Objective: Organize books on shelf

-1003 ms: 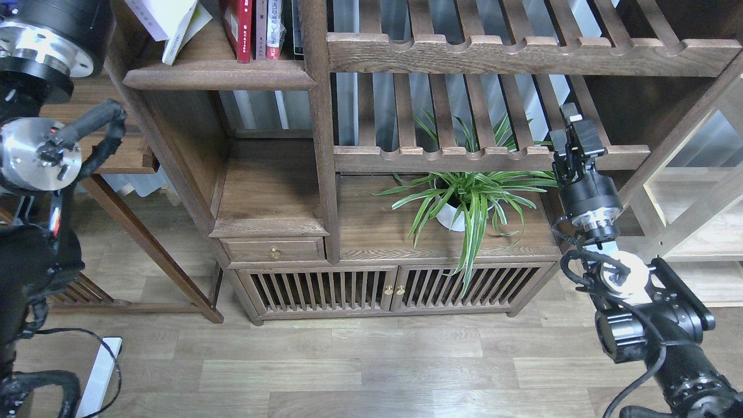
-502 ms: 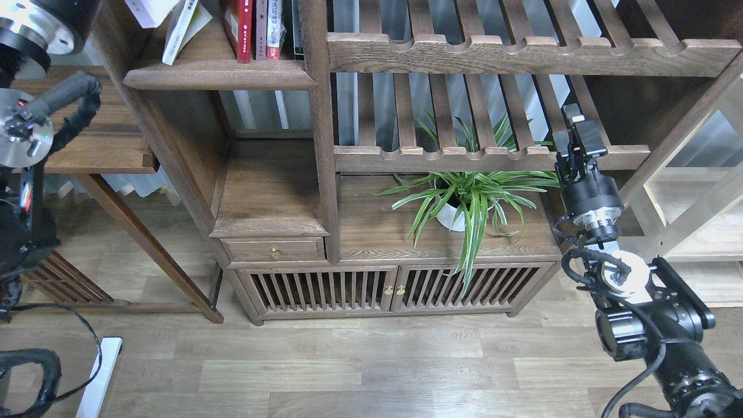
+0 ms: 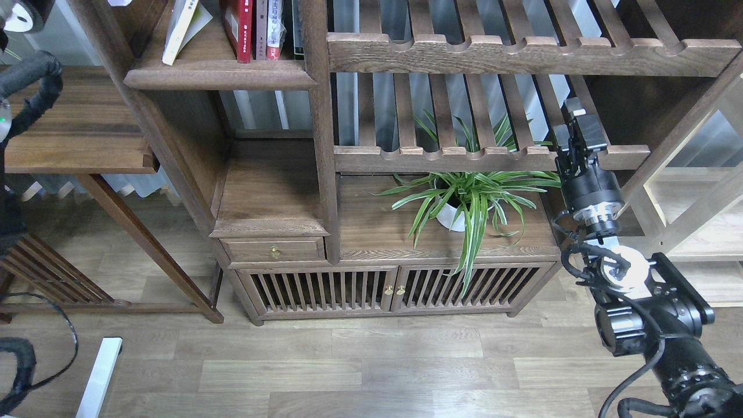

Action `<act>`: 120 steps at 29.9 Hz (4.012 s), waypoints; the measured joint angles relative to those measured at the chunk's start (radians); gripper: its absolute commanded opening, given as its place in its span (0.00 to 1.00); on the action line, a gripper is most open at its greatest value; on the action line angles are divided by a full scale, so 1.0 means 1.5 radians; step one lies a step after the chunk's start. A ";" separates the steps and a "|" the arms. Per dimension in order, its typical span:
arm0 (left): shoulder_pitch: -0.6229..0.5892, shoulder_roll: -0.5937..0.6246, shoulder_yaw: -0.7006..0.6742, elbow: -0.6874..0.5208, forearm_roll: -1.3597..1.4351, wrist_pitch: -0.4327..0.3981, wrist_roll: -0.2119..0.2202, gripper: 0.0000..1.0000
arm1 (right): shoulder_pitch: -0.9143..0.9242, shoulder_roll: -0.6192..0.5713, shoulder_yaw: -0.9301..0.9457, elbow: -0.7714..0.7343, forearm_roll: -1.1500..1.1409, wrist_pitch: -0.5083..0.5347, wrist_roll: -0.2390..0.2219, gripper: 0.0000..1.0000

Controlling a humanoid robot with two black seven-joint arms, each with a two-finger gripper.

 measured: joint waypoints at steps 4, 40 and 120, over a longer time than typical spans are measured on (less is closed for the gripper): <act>-0.004 0.002 0.002 0.036 -0.007 -0.021 0.000 0.00 | 0.000 0.000 0.000 -0.006 0.000 0.000 0.001 0.80; -0.235 0.003 0.155 0.363 -0.060 -0.035 -0.105 0.04 | -0.002 0.001 0.004 -0.006 0.006 0.000 0.002 0.80; -0.413 0.087 0.440 0.592 -0.142 -0.165 -0.243 0.42 | -0.009 0.002 0.012 0.003 0.008 0.000 0.002 0.80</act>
